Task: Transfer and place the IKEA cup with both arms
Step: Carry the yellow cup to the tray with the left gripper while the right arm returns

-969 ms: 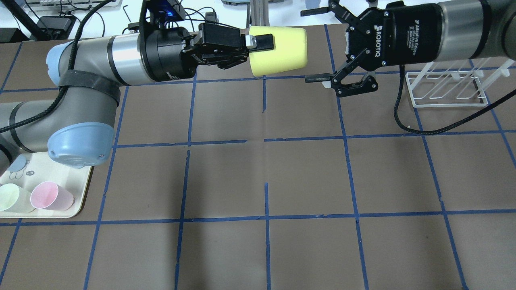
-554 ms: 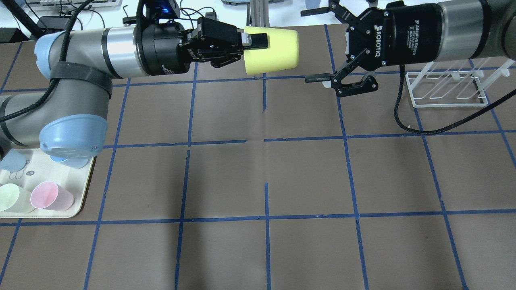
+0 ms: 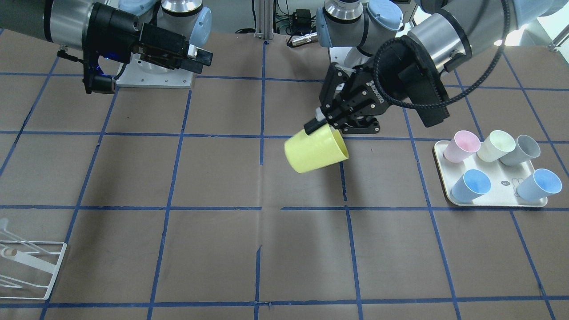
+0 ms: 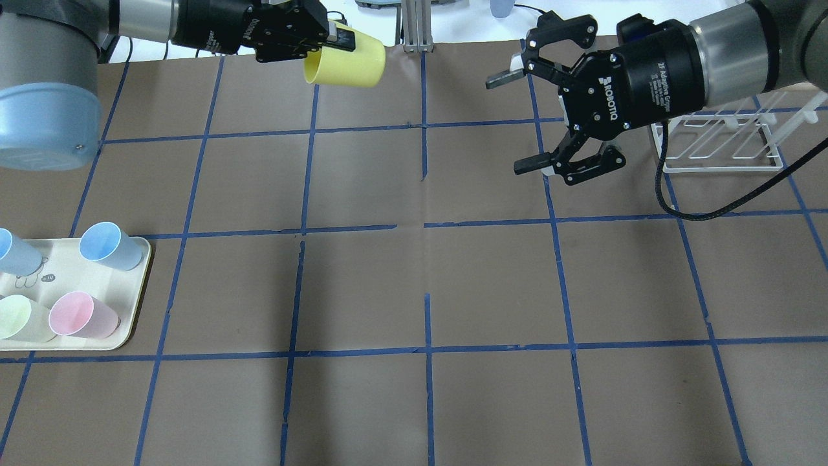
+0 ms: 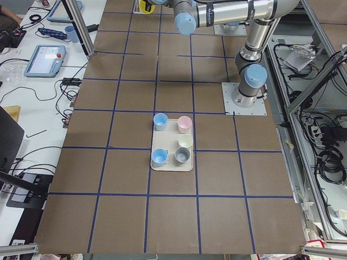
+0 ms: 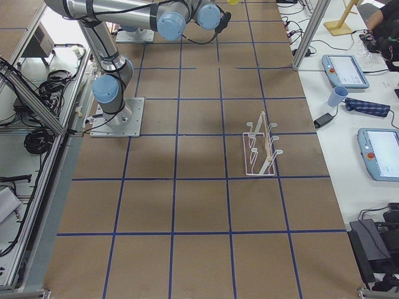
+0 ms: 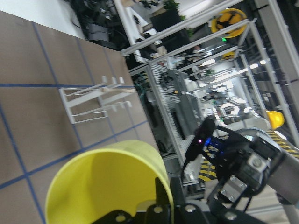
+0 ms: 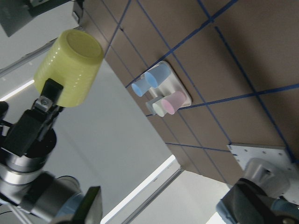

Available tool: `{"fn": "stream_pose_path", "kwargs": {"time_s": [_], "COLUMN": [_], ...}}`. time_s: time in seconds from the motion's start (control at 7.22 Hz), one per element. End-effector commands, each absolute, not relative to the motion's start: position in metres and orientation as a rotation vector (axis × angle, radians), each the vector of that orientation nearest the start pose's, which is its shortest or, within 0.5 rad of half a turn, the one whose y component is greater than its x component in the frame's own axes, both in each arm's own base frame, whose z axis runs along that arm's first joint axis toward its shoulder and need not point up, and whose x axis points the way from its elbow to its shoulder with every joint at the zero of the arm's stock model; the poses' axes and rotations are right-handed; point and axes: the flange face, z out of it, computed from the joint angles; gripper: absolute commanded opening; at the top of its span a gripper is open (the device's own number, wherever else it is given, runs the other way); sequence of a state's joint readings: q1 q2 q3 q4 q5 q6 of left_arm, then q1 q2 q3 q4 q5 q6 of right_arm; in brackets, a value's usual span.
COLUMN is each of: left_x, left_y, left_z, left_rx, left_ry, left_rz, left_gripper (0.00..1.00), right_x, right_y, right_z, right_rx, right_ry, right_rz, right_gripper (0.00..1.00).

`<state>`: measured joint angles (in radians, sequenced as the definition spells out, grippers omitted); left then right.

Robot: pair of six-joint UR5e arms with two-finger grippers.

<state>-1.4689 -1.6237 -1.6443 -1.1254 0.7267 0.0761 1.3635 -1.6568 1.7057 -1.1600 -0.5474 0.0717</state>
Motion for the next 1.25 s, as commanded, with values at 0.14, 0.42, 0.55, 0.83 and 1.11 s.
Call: {"fn": "stream_pose_path", "kwargs": {"time_s": [0.14, 0.42, 0.55, 0.83, 1.11], "left_x": [-0.051, 0.033, 0.074, 0.188, 0.271], "left_y": [-0.557, -0.551, -0.550, -0.536, -0.522], "left_z": [0.470, 0.454, 0.444, 0.418, 0.382], "left_rx": [-0.249, -0.373, -0.486, -0.601, -0.654], "left_ry": [-2.858, -3.123, -3.162, -3.143, -3.106], "left_rz": [0.441, 0.277, 0.202, 0.126, 0.090], "left_gripper": [0.00, 0.00, 0.00, 0.00, 0.00], "right_x": [0.089, 0.066, 0.058, 0.045, 0.050], "right_y": [-0.456, -0.461, -0.465, -0.471, -0.506], "right_z": [0.454, 0.448, 0.450, 0.453, 0.461], "right_rx": [0.475, 0.441, 0.427, 0.411, 0.385], "right_ry": [2.573, 2.858, 2.970, 3.112, 3.117], "right_rz": [0.327, 0.235, 0.172, 0.099, 0.029], "right_gripper": [1.00, 1.00, 1.00, 1.00, 1.00]}}
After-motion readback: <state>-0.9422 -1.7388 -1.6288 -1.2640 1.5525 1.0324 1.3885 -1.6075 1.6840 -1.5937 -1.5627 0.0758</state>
